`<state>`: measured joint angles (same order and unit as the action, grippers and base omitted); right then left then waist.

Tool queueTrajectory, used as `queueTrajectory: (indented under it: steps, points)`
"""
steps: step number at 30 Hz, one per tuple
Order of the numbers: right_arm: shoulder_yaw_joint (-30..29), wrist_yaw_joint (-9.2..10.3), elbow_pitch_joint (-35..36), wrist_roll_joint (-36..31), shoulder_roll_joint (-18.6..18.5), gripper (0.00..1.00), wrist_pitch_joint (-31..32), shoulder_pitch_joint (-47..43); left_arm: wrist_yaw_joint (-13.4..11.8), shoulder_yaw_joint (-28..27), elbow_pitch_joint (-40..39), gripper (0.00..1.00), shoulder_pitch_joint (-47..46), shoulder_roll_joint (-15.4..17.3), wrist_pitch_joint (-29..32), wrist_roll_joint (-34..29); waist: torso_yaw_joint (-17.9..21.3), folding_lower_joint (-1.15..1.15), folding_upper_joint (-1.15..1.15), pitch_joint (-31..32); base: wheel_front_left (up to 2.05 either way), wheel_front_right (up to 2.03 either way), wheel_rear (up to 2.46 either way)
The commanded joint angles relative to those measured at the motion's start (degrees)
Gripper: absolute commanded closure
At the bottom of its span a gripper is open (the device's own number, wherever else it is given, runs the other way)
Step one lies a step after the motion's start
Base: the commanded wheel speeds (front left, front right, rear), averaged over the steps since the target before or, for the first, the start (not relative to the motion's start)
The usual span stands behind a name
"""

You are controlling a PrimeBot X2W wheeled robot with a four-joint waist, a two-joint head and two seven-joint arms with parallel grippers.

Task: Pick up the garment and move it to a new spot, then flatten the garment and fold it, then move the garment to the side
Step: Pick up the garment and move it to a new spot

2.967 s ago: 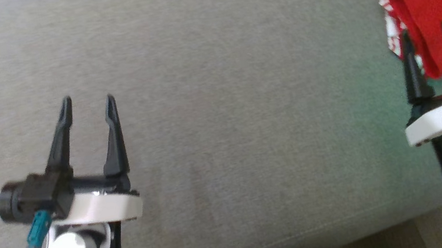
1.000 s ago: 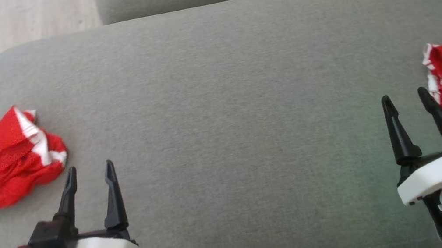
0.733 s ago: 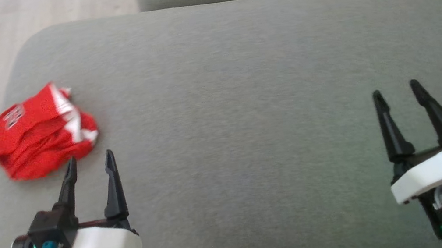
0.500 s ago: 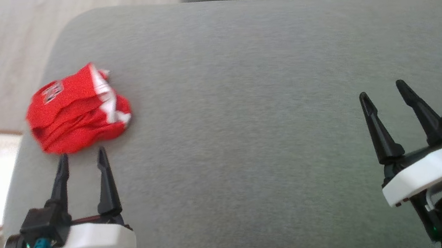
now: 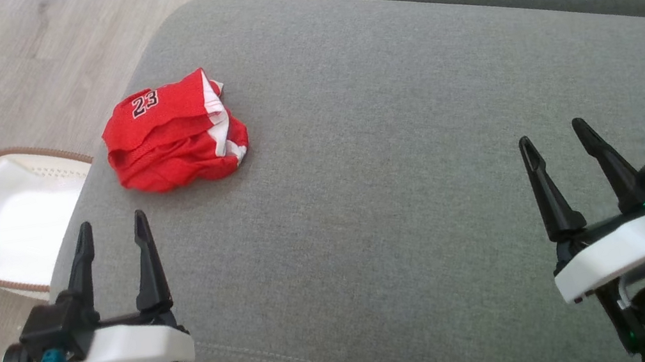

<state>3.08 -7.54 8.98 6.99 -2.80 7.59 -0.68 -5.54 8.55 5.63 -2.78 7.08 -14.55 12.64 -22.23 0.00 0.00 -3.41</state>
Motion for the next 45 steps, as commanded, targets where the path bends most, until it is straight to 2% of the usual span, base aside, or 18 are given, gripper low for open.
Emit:
queueTrajectory:
  steps: [1, 11, 20, 26, 32, 37, 41, 42, 43, 45]
  points:
    - [1.07, 0.05, 2.42, 0.23, -0.84, 0.0, 0.16, 1.27, 0.05, -2.15, -1.96, 0.0, -2.44, 0.21, -0.44, -0.6, -0.05, 0.0, 0.0, 0.01, 0.0, 0.0, 0.0]
    - [1.21, 0.05, 2.87, 0.27, -0.91, 0.0, 0.67, 1.61, 0.92, -3.33, -0.58, 0.0, -3.54, -1.03, -0.44, -0.71, 0.34, 0.0, 0.0, -1.36, 0.0, 0.0, 0.0]
    - [1.27, 0.05, 5.81, -1.36, -2.3, 0.0, 2.84, 5.24, 2.5, -4.49, 5.52, 0.0, -12.97, -2.43, -0.44, 0.75, 2.7, 0.0, 0.0, -9.43, 0.0, 0.0, 0.0]
    - [0.77, 0.05, 7.96, -2.37, -3.77, 0.0, 4.6, 8.88, 5.07, -7.18, 19.3, 0.0, -24.83, -2.31, -0.44, 2.9, 5.24, 0.0, 0.0, -16.42, 0.0, 0.0, 0.0]
    - [0.14, 0.05, 9.14, -2.76, -4.65, 0.0, 5.49, 10.66, 8.41, -8.75, 37.84, 0.0, -35.48, -0.26, -0.38, 4.63, 7.12, 0.0, 0.0, -20.56, 0.0, 0.0, 0.0]
    - [-0.94, 0.05, 9.59, -2.86, -4.85, 0.0, 5.67, 10.9, 9.63, -8.56, 51.93, 0.0, -42.01, 1.01, 3.03, 5.63, 7.65, 0.0, 0.0, -21.75, 0.0, 0.0, 0.0]
    - [-2.0, 0.05, 10.01, -2.98, -4.86, 0.0, 5.81, 11.13, 10.24, -8.19, 59.56, 0.0, -45.63, 1.73, 6.99, 6.19, 7.63, 0.0, 0.0, -22.02, 0.0, 0.0, 0.0]
    - [-2.21, 0.05, 10.11, -3.01, -4.89, 0.0, 5.85, 11.19, 10.45, -8.04, 60.74, 0.4, -46.34, 1.82, 7.41, 6.27, 7.59, 0.0, 0.0, -22.05, 0.0, 0.0, 0.0]
    - [-2.4, 0.05, 10.16, -3.04, -4.91, 0.0, 5.88, 11.26, 10.65, -7.86, 61.82, 1.0, -46.96, 2.03, 7.8, 6.29, 7.55, 0.0, 0.0, -22.02, 0.0, 0.0, 0.0]
    - [-2.63, 0.05, 10.18, -3.15, -4.92, 0.0, 5.81, 11.41, 10.76, -7.55, 62.53, 1.0, -48.06, 2.66, 5.88, 6.04, 7.51, 0.0, 0.0, -21.67, 0.0, 0.0, 0.0]
